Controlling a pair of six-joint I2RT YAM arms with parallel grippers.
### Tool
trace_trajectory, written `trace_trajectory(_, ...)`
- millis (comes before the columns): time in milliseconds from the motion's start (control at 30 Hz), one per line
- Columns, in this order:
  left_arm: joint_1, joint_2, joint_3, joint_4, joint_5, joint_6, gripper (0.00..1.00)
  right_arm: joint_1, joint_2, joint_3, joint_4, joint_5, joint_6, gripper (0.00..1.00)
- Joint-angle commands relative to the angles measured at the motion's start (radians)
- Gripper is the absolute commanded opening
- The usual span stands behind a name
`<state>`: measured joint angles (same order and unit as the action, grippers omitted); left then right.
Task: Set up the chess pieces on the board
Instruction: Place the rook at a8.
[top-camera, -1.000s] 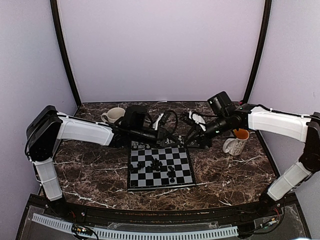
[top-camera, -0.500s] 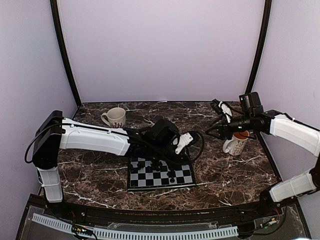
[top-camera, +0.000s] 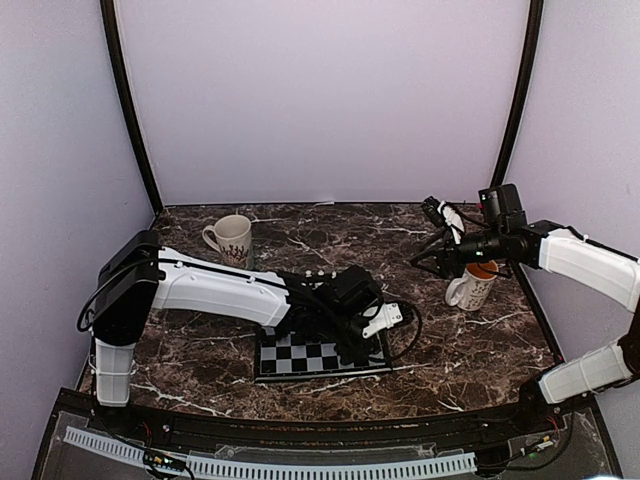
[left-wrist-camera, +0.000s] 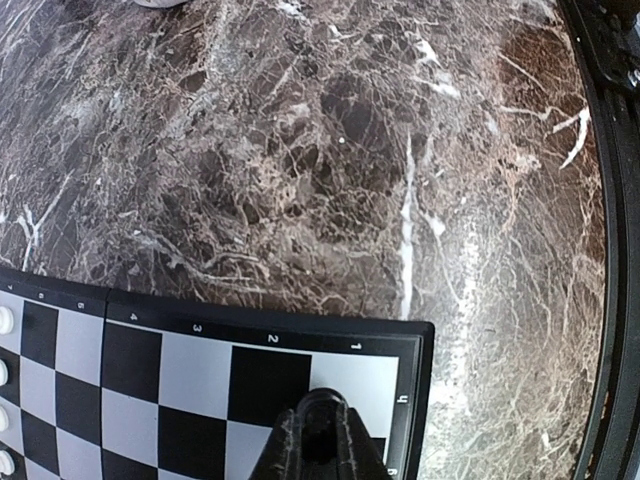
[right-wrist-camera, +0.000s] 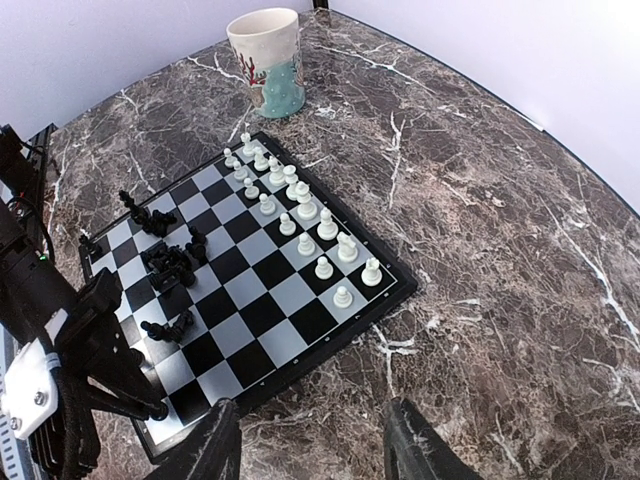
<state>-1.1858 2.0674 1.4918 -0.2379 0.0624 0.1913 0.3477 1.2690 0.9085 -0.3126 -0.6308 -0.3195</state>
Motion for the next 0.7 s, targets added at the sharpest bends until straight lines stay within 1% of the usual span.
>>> trace_trajectory(0,-0.009,0.002,0.036,-0.04,0.011,0.027,0.09,-0.003,0.007,-0.013,0.035,-0.004,-0.008,0.49)
trace_trajectory(267,-0.012,0.022,0.057,-0.063,0.069,0.036,0.09,-0.002,0.015,-0.011,0.028,-0.009,-0.018,0.49)
trace_trajectory(567,-0.02,0.044,0.077,-0.087,0.044,0.049,0.09,-0.001,0.019,-0.011,0.025,-0.015,-0.02,0.49)
trace_trajectory(667,-0.021,0.049,0.078,-0.091,0.041,0.051,0.11,-0.002,0.023,-0.01,0.024,-0.017,-0.023,0.49)
